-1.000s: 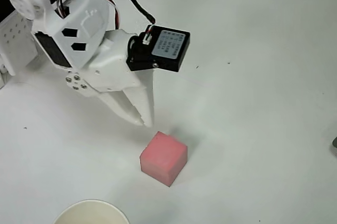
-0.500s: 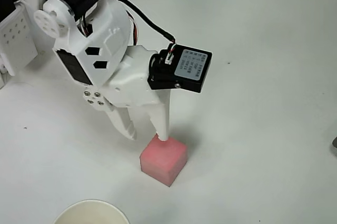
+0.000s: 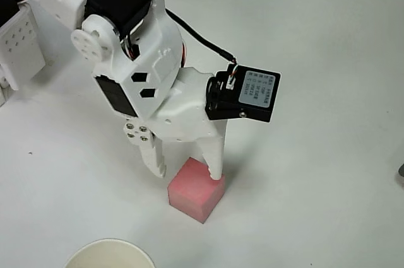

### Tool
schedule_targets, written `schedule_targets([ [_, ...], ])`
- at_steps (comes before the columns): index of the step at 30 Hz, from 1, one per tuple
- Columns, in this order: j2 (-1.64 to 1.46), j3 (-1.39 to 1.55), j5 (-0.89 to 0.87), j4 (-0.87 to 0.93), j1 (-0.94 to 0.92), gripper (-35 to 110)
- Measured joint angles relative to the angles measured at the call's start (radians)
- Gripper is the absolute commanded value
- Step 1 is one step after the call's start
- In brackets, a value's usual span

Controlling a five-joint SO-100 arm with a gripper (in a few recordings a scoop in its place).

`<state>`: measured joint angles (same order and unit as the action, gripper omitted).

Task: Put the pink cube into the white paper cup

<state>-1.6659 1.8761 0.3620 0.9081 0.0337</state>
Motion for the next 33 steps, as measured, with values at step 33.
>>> schedule_targets([
  [33, 0.172, -0.089, -0.008, 0.003, 0.015, 17],
])
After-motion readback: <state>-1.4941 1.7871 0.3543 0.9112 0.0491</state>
